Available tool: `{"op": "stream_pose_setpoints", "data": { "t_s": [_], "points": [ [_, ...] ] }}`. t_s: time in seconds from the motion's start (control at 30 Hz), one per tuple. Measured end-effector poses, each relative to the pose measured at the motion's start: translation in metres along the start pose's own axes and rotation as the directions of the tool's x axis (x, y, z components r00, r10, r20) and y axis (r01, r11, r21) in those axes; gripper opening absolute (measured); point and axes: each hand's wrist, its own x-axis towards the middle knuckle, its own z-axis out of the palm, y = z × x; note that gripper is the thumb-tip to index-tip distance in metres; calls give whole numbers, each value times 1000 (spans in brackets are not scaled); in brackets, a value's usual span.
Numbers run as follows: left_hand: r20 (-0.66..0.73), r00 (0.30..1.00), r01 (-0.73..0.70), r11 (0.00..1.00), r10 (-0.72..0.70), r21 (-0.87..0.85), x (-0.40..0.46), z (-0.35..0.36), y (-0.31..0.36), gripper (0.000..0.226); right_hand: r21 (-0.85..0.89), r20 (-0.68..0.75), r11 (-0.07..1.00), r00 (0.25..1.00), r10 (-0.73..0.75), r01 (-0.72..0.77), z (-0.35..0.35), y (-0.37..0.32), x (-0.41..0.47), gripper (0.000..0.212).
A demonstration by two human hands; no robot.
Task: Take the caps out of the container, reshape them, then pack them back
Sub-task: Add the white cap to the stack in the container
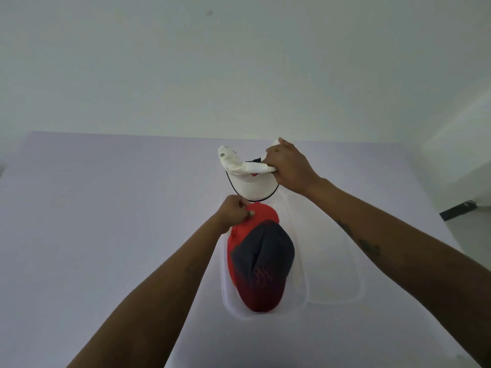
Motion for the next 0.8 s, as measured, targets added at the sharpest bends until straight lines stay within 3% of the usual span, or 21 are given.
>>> {"op": "stream_pose_setpoints", "data": {
  "t_s": [0.2,0.37,0.47,0.53,0.6,0.7,0.73,0.8],
  "points": [
    [109,985,-132,990,136,-45,-22,-9,-3,16,76,68,997,998,18,-24,25,2,-8,24],
    [115,975,-181,978,193,-107,-29,-9,-6,11,178,256,975,963,82,-131,36,-2,-12,7],
    [112,975,-183,979,192,-86,-27,-11,-8,12,206,404,940,899,170,-271,37,-5,-12,16],
    [77,972,-225,974,224,5,-26,-16,-11,14,172,478,940,860,181,-294,42,-5,-12,21],
    [-46,937,-338,931,347,136,-26,-25,-16,17,184,503,929,843,190,-320,48,-2,-14,22],
    [-226,758,-463,748,612,474,-21,-45,-24,32,213,512,914,836,196,-345,50,3,-18,21],
    [-210,726,-429,670,655,607,-15,-52,-25,47,229,509,910,840,189,-344,49,4,-19,22],
    [-53,754,-398,520,654,756,-1,-62,-24,77,263,499,903,849,174,-340,47,4,-21,22]
  ]
}}
